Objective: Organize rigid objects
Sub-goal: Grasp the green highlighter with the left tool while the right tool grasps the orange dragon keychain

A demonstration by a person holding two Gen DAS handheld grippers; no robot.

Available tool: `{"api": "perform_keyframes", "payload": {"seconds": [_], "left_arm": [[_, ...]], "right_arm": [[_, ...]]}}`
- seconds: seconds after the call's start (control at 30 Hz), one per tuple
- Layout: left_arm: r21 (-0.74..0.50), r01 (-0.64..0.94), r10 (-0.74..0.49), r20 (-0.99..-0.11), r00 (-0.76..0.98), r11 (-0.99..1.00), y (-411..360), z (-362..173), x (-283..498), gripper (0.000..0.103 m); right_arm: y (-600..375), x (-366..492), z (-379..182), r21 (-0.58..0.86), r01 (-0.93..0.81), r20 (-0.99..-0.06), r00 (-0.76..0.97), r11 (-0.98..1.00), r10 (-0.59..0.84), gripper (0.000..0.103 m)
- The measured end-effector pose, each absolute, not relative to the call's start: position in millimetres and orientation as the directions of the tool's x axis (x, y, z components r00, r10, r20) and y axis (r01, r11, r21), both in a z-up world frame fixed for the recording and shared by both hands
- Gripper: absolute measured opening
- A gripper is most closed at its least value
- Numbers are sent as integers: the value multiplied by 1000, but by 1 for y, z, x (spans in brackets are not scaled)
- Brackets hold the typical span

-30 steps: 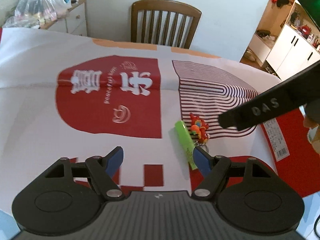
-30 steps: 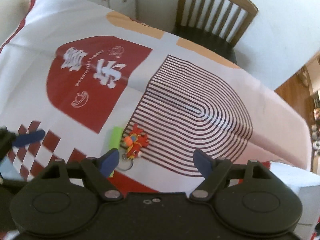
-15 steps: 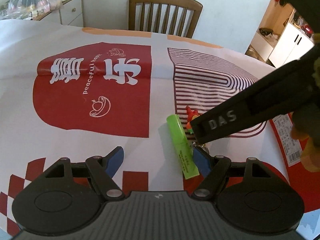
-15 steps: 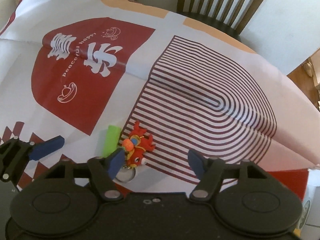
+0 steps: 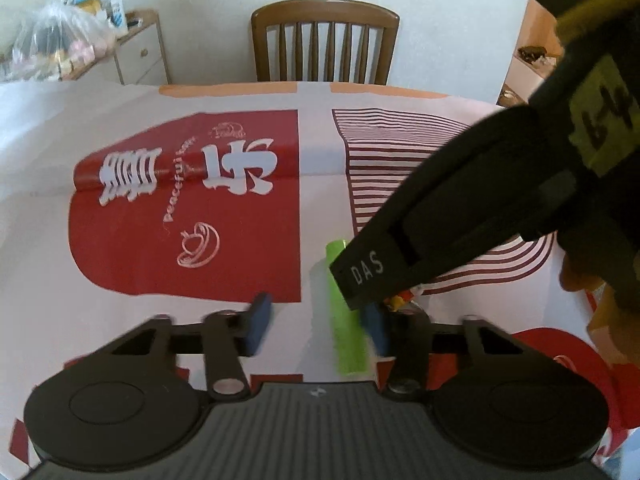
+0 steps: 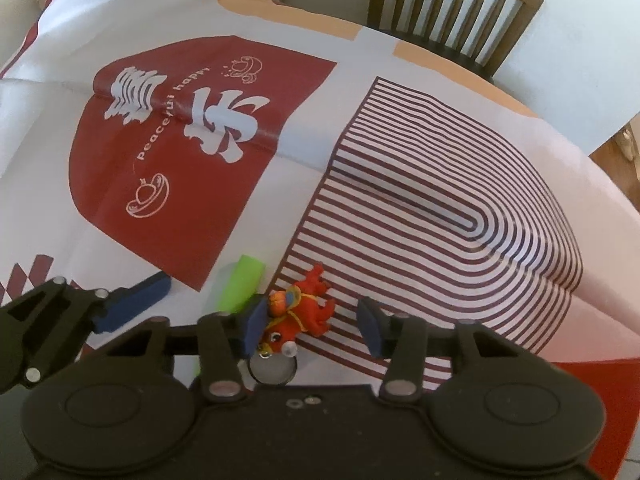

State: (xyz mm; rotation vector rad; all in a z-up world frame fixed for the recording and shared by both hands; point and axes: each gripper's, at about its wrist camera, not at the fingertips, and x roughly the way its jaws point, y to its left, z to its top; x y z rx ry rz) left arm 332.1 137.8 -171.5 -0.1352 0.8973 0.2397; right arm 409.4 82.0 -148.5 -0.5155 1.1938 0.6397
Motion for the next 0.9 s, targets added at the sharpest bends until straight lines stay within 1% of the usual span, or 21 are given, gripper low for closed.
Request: {"api": "perform_keyframes", "payload": {"seconds": [0.03,0.07,0.1,0.13,0.2,0.33,0.4,0.67,0.9], "left_arm": [[-11,-262,154,-784,601,965,138,-172,332,34],[-13,-261,152,-784,602,965,140,-171,332,32],[-19,-260,147,-783,604,966,142,-171,332,28],[-22,-259,144,-783,606,966,143,-171,332,22],[-22,-259,145,-781,607,966,147,-171,330,16],[-34,-268,141,-783,606,963,156,-170,327,16],[-39,-281,145,-786,601,959,161,-169,325,16],[-76,-324,140,-792,595,943,178,-165,309,16],[-103,-321,119,-789,603,941,181,-158,294,16]], "right_arm": [[82,409,-148,-24,-695,-956,226,719,186,39],[82,409,-148,-18,-695,-957,220,719,189,34],[82,408,-148,-16,-696,-957,218,718,190,30],[83,406,-148,-15,-698,-957,218,716,193,30],[83,404,-147,-15,-696,-956,221,718,193,28],[79,402,-142,-8,-689,-953,224,725,202,22],[77,401,-138,-4,-687,-952,226,727,208,14],[59,404,-127,36,-654,-950,213,756,230,14],[53,405,-119,58,-644,-944,213,763,252,12]]}}
